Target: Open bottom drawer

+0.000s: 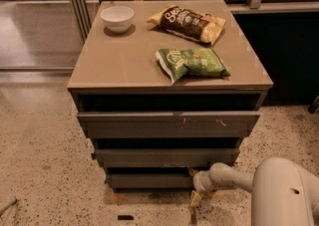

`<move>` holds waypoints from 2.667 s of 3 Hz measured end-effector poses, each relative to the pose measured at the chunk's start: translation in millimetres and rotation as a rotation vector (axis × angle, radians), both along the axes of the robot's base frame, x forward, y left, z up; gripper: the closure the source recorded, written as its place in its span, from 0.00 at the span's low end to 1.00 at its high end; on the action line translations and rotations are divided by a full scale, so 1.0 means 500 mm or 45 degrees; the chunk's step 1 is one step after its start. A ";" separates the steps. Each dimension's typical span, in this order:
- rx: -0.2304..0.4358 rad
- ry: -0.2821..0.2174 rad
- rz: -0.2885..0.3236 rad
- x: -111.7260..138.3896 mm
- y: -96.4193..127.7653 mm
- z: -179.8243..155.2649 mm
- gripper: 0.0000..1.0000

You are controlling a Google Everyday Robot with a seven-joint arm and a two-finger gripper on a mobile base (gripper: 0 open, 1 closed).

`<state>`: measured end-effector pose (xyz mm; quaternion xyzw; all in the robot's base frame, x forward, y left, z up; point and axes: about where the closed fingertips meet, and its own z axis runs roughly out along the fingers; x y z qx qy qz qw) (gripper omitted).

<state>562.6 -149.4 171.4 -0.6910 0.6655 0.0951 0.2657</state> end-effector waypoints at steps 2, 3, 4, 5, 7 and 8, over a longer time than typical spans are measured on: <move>-0.046 0.046 0.025 0.016 0.020 -0.041 0.00; -0.047 0.047 0.025 0.016 0.020 -0.041 0.00; -0.045 0.083 0.027 0.012 0.022 -0.048 0.00; -0.045 0.085 0.027 0.012 0.022 -0.043 0.00; -0.028 0.177 0.004 -0.017 0.004 -0.041 0.00; -0.028 0.177 0.004 -0.017 0.004 -0.034 0.00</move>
Offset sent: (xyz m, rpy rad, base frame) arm 0.0146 0.0086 -0.0181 -0.0448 0.0315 0.0224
